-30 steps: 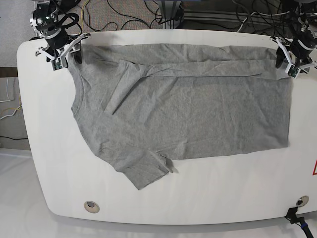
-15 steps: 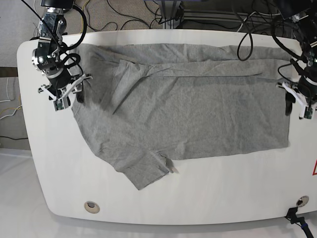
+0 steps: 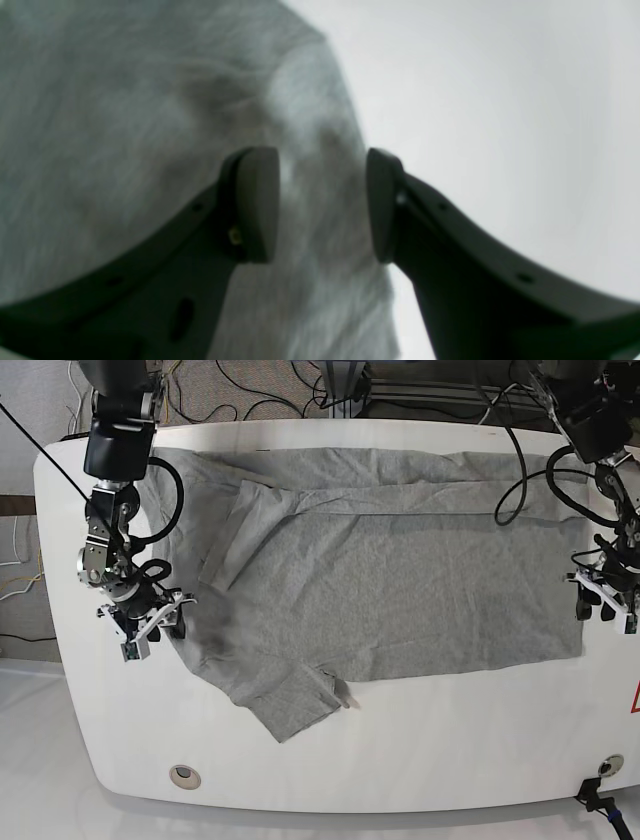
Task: Fold the T-shirt properly
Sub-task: 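Release the shirt and move both grippers along its sides toward the collar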
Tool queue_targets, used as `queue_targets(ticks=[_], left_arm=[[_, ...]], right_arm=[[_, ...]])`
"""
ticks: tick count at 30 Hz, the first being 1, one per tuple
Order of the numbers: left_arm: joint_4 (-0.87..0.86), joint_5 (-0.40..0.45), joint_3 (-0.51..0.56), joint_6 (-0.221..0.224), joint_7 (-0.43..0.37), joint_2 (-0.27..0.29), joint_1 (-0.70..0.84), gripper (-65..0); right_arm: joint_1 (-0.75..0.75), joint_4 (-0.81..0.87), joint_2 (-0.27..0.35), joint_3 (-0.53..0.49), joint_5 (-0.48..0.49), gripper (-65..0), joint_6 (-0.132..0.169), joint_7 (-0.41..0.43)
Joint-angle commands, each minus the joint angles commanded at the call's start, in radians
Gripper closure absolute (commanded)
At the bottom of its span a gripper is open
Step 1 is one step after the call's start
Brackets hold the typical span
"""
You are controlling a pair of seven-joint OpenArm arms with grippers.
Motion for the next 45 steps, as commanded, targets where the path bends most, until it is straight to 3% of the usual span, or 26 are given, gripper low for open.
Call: queue_targets(ticks=[3,7,13,23,29,38,42,45], left_arm=[[-0.051,-0.002,0.008,0.0,-0.002,-0.005,-0.037,-37.9],[-0.144,-0.002,0.008,0.0,-0.002,-0.037,-0.08,-39.0],[-0.328,-0.002,0.023,0.0,-0.106,-0.072,-0.143,-39.0],[-0.594,0.003,0.1,0.008,-0.25,-0.1,-0.261,-38.9],[-0.614,0.003,0.1,0.008,-0.261,-0.098,-0.269,-38.9],[-0.614,0.002,0.098,0.009,-0.262,-0.097,-0.272,-38.3],[-0.612,0.0,0.097,0.009,-0.262,-0.1,-0.272,-38.3],[-0.611,-0.002,0.095,0.025,-0.262,-0.1,-0.273,-38.3]], right_arm=[[0.06,-0.112,0.009,-0.038,0.0,-27.9,0.0,0.061],[0.132,-0.244,0.011,-0.068,0.0,-28.7,0.0,0.118],[0.176,-0.319,0.009,-0.075,0.0,-49.3,-0.008,0.164],[0.195,-0.358,0.0,-0.081,0.0,-49.8,-0.008,0.167],[0.219,-0.468,0.0,-0.081,0.006,-49.7,-0.005,0.216],[0.215,-0.47,-0.049,-0.081,0.002,-49.7,0.002,0.198],[0.213,-0.466,-0.077,-0.081,0.002,-49.5,0.052,0.176],[0.212,-0.466,-0.081,-0.081,0.002,-49.4,0.054,0.176]])
